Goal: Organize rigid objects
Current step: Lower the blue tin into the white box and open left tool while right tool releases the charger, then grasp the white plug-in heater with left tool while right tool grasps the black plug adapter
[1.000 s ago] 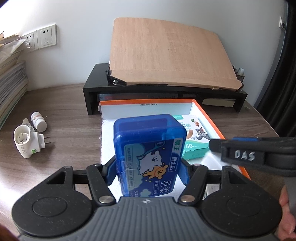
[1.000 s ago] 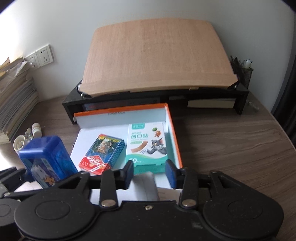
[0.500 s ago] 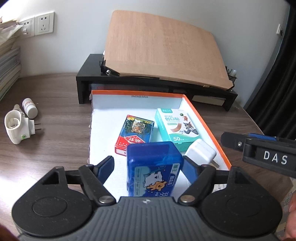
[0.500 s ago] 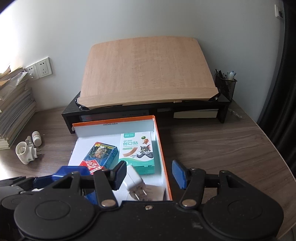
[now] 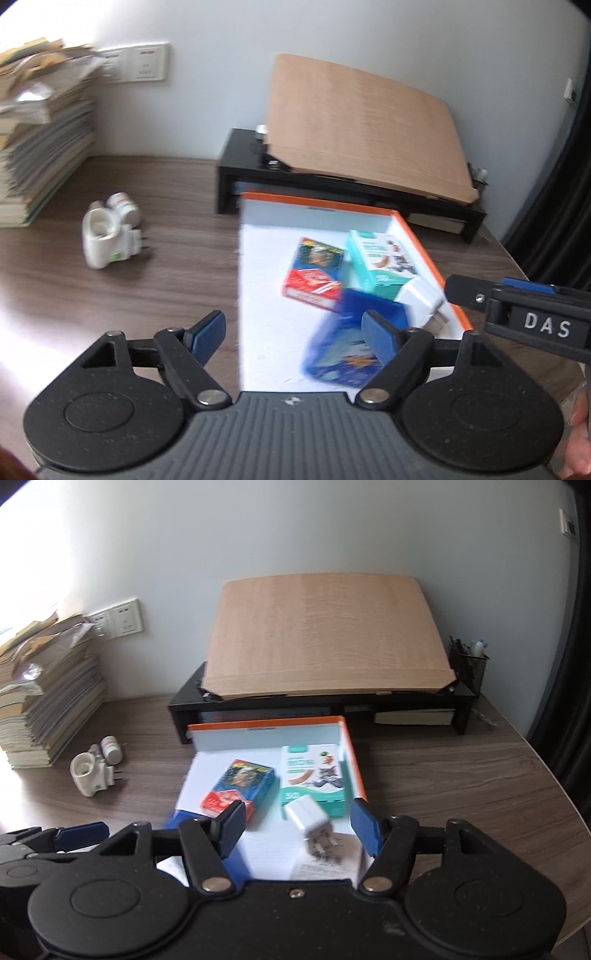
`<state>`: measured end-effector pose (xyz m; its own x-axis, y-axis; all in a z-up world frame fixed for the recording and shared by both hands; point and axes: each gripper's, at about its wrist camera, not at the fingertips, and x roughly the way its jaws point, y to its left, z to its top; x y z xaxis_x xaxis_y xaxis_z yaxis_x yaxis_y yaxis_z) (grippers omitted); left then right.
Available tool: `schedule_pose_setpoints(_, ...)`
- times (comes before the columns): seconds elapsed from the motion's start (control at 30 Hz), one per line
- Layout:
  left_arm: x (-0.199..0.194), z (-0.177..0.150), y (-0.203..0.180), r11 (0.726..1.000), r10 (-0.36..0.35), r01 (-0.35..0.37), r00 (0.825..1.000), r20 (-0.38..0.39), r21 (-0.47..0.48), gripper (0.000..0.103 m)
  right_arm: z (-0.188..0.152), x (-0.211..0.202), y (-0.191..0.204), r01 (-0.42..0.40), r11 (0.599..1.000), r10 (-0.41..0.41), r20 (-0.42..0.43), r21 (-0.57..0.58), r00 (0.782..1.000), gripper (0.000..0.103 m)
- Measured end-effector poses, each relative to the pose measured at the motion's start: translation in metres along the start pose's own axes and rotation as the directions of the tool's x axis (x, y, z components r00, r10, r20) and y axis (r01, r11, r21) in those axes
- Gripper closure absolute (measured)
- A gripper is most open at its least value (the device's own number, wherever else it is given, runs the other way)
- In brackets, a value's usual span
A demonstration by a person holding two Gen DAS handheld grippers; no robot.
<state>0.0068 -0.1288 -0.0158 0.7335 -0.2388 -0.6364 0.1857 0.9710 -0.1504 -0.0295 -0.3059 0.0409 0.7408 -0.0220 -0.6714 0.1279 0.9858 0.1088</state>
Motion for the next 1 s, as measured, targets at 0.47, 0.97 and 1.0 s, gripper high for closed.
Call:
schedule_pose_setpoints(0.47,-0.008,0.005,0.112,0.962,0.224,-0.219,0.975,0.007,-0.162,0.004,-0.019,0.009,0.079,-0.189,0.977,0.181,-0.086,-0.096,0.980,0.026)
schedule_pose_setpoints(0.97,0.106,0.058,0.170,0.982,0.183,-0.182,0.983,-0.011,0.059,0.000,-0.050,0.032,0.151,-0.201,0.977,0.185,-0.196,-0.065,0.963,0.026)
schedule_pose_setpoints(1.0,0.113,0.058,0.173,0.982,0.171,-0.169,0.985,-0.020,0.080,0.000,-0.051,0.034,0.155,-0.195,0.979,0.178,-0.205,-0.063,0.962,0.026)
